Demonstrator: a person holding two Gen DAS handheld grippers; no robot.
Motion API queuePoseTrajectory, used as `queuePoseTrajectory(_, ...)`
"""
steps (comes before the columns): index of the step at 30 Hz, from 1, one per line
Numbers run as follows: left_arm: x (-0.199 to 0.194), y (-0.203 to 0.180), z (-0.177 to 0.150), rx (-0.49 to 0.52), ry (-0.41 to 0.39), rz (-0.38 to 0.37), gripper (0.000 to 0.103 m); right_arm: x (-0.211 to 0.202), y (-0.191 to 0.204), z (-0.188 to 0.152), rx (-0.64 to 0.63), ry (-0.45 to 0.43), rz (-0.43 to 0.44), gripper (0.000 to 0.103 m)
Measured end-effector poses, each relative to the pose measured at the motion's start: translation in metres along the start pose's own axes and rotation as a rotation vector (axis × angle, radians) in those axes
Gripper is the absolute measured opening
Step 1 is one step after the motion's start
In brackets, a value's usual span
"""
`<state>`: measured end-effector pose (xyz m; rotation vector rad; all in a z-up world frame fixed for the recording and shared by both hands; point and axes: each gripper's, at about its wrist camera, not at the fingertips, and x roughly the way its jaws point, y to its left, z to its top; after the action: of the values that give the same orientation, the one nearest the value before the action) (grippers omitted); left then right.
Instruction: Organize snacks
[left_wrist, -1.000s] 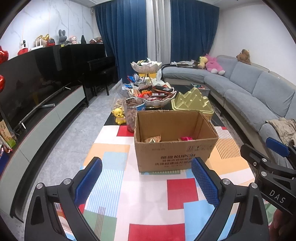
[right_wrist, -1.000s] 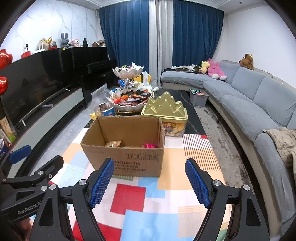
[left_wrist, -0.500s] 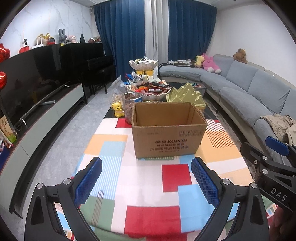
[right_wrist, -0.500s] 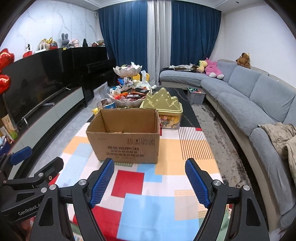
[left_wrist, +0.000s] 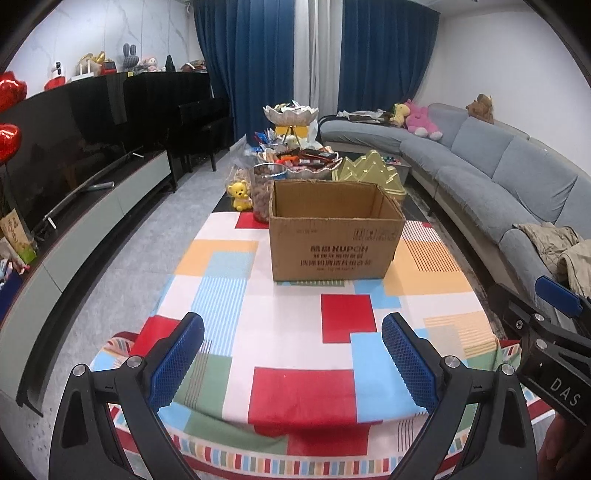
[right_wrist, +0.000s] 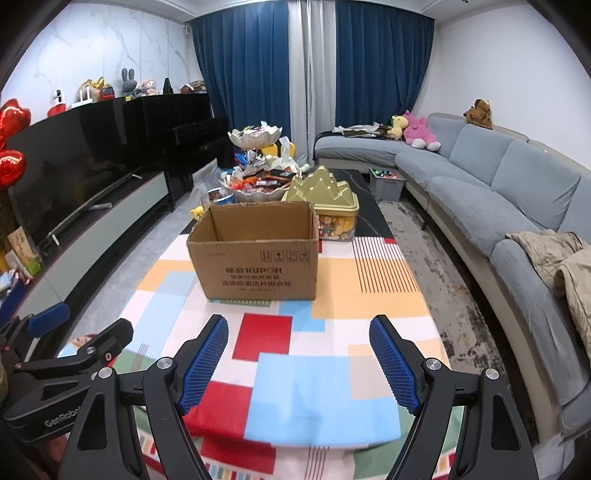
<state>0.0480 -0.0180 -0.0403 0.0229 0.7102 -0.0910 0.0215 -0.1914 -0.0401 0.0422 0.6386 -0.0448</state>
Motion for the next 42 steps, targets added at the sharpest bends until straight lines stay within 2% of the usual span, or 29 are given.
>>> queuePoseTrajectory(10,-0.014,0.009,-0.019,-0.026,0.014,0.009,0.098,-0.019,0.006,-0.014,-0.035,-0.008,-0.010,0.080)
queuePoseTrajectory(20,-0.036,0.014,-0.032,-0.020,-0.030,0.044,0.098,-0.035,-0.004,-0.021,-0.003,-0.016,-0.050,0.080)
queuePoseTrajectory(42,-0.043,0.014,-0.033,-0.011,-0.043,0.040,0.098,-0.042,-0.010,-0.024,0.017,-0.022,-0.068,0.080)
